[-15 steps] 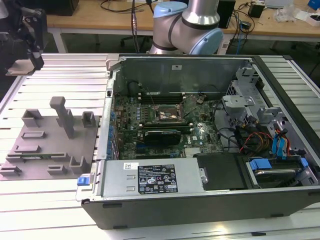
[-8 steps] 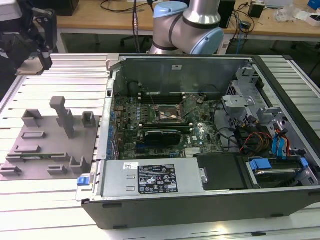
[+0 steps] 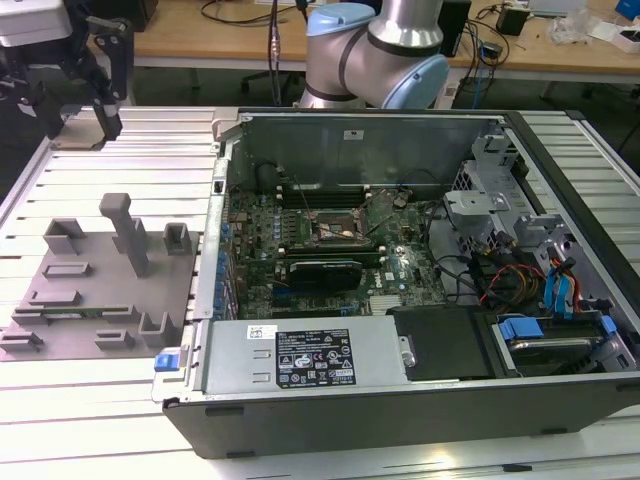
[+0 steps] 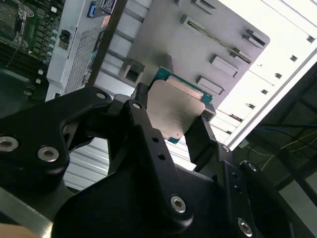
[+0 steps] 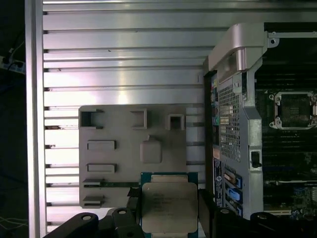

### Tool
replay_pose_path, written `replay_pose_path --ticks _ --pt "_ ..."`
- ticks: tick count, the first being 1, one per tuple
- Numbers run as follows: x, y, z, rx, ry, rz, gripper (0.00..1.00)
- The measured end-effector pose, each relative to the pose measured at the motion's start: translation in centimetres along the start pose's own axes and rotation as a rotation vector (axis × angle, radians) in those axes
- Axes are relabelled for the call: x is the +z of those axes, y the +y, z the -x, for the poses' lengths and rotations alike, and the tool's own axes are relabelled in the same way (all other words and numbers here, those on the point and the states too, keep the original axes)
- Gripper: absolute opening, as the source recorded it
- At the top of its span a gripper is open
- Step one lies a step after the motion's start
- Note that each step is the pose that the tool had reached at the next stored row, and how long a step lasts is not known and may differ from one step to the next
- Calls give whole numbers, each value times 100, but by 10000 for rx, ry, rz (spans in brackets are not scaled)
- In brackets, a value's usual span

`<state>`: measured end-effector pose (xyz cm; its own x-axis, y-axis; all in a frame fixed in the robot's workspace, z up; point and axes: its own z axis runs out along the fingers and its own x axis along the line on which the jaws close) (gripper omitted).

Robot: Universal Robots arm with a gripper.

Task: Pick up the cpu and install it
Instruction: 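Pick up the cpu and move it towards the insertion slot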

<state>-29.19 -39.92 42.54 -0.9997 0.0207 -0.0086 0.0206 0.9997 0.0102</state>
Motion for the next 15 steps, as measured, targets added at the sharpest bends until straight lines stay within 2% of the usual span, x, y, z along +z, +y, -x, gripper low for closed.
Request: replay_pose_path --ticks 1,11,15 --pt "0 0 17 0 0 0 55" --pt "3 7 401 1 5 -1 55" --pt "4 9 513 -1 7 -1 55"
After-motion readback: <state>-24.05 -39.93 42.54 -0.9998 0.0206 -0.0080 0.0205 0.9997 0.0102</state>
